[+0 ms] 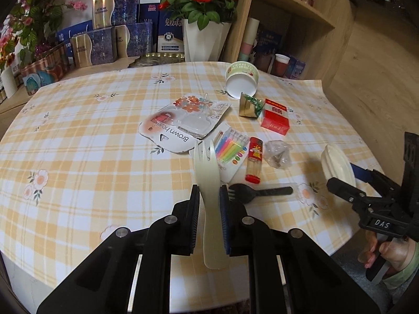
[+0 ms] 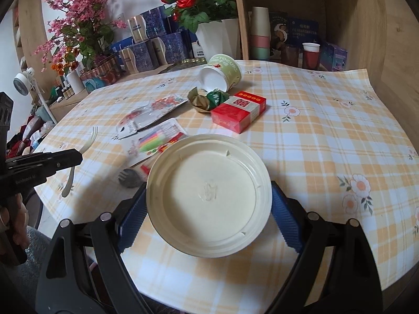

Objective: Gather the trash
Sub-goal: 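Carry the lid and fork to the bin and open the right gripper over it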

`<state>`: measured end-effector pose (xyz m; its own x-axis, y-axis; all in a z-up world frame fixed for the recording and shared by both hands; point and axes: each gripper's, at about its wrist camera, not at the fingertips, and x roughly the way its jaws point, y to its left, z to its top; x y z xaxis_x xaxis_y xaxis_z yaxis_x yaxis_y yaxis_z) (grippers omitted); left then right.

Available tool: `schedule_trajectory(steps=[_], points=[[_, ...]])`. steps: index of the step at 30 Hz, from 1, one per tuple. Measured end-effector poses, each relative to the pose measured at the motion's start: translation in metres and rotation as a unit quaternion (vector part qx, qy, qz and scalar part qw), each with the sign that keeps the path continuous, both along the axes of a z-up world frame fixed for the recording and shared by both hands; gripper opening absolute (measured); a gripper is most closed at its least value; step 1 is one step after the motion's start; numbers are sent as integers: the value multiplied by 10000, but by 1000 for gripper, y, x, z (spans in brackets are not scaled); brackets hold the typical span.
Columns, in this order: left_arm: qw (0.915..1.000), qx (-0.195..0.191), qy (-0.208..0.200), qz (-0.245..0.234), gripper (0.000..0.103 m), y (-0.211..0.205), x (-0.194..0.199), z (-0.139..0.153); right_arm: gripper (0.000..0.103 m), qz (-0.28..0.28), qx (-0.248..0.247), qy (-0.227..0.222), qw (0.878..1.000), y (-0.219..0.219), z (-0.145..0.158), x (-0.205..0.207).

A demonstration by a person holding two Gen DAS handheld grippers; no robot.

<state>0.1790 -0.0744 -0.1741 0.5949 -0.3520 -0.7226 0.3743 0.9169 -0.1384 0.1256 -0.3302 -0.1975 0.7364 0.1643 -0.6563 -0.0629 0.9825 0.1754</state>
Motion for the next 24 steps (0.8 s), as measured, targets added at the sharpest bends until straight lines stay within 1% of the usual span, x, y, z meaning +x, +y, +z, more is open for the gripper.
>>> schedule_trajectory(steps=[5, 10, 17, 24], points=[[9999, -111, 35, -7, 15, 11, -22, 8, 86, -61, 138, -3, 9999, 6, 2, -19], [9998, -150, 0, -129, 15, 17, -48, 16, 86, -88, 222, 23, 9997, 12, 1, -33], [9995, -238, 2, -199, 15, 23, -78, 22, 86, 67, 121, 56, 9999, 28, 1, -55], [9995, -272, -14, -169, 15, 33, -100, 25, 86, 305, -4, 65, 9995, 46, 1, -77]])
